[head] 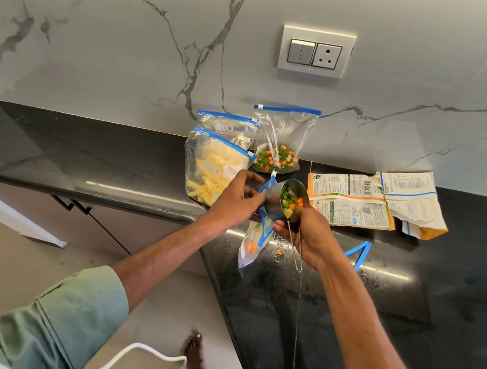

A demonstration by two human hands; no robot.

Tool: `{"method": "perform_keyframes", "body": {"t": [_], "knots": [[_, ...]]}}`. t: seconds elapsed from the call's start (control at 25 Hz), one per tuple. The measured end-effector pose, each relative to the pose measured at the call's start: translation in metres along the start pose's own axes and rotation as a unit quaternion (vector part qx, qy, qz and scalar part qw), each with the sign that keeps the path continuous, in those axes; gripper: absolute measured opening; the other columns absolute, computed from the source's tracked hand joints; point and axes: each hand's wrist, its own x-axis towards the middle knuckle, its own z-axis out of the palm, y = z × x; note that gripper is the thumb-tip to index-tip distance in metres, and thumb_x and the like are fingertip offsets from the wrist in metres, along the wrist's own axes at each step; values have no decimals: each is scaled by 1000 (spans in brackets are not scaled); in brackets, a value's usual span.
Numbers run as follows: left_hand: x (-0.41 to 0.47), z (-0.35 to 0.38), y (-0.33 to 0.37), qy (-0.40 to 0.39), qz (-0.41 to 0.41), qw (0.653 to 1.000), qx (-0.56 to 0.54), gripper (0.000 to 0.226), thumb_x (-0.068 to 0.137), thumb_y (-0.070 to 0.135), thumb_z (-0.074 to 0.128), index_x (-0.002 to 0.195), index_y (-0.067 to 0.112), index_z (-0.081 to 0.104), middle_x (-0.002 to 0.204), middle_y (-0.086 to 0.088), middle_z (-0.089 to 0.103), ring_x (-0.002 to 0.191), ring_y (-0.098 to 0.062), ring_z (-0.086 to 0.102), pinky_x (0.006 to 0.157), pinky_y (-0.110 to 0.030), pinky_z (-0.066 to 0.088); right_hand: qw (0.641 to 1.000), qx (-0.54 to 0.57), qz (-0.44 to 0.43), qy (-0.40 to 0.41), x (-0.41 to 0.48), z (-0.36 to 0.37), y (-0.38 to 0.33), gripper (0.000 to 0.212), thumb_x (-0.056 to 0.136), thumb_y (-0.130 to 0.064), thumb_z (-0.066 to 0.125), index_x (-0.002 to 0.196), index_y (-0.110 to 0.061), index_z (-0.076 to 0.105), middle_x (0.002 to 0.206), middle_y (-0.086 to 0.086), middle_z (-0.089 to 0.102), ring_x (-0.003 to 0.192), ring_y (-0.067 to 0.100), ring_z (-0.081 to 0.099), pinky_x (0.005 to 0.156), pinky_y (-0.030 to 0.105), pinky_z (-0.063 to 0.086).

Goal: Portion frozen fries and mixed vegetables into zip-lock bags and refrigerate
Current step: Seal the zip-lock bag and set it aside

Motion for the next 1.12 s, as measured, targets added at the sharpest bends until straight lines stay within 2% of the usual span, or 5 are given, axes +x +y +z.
{"method": "perform_keyframes", "body": {"t": [0.24, 0.52, 0.72, 1.0, 1.12], "knots": [[2, -2, -2, 24, 103, 991, 79, 4, 98, 9, 63, 101, 9, 64, 94, -15, 68, 82, -24, 75, 67, -36, 65, 980, -178, -86, 32, 3, 2, -4, 28, 107, -2, 33, 133, -10, 34, 115, 22, 59, 57, 19, 71, 52, 28, 60], [6, 3, -3, 89, 115, 982, 119, 23, 88, 28, 81, 86, 8, 69, 77, -5, 74, 64, -17, 74, 62, -33, 64, 913, -373, -159, 49, 1, 7, -10, 24, 106, -8, 42, 123, -15, 28, 110, 19, 56, 63, 25, 74, 52, 30, 62], [11, -9, -11, 86, 66, 987, 117, 29, 88, 16, 81, 113, 11, 66, 78, -6, 75, 66, -17, 75, 66, -35, 64, 993, -105, -26, -40, -3, 2, -14, 21, 108, -21, 49, 119, -5, 56, 96, 20, 73, 74, 28, 74, 62, 32, 65], [13, -13, -9, 36, 39, 984, 168, 29, 92, 13, 75, 121, 9, 74, 90, -5, 77, 67, -11, 75, 62, -20, 60, 982, 122, 96, -107, 14, -16, 5, 49, 110, -42, 45, 139, -4, 57, 125, 26, 71, 104, 39, 75, 83, 42, 64], [14, -16, -6, 14, 38, 989, 145, 28, 93, 11, 74, 121, 11, 75, 92, -4, 75, 77, -15, 75, 66, -25, 62, 963, 198, 123, -136, 15, -19, 10, 53, 106, -40, 55, 143, -2, 58, 142, 27, 60, 92, 38, 77, 64, 37, 66]]}}
